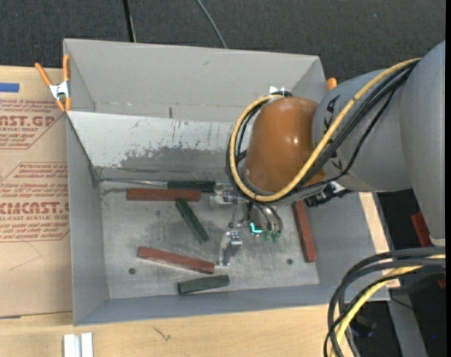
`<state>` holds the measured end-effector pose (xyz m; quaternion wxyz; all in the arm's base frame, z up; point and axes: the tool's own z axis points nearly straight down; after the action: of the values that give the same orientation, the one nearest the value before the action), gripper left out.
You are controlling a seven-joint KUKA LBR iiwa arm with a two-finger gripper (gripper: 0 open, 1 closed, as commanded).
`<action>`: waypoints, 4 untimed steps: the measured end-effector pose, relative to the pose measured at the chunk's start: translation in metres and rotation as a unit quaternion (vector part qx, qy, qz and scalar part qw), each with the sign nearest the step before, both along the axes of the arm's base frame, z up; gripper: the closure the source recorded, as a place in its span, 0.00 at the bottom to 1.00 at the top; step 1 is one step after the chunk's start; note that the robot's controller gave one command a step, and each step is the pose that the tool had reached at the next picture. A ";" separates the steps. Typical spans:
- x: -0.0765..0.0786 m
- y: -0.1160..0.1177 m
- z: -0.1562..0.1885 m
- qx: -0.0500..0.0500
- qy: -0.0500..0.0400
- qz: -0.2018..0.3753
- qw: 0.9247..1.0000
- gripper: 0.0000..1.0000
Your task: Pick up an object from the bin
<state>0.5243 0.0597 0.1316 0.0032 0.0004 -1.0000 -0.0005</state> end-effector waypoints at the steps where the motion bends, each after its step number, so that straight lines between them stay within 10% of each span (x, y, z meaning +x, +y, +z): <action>1: 0.002 0.000 0.003 0.000 -0.003 0.000 1.000 0.00; 2: -0.021 0.017 -0.048 -0.001 -0.010 0.085 0.996 1.00; 3: -0.021 0.017 -0.049 -0.001 -0.011 0.085 0.996 1.00; 4: -0.026 -0.003 0.106 0.001 -0.003 0.267 0.964 1.00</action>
Offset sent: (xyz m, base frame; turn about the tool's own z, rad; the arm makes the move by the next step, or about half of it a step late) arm -0.0293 0.0177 -0.0616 -0.1722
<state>0.4986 0.0567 0.2374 0.0002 0.2678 -0.9635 -0.0005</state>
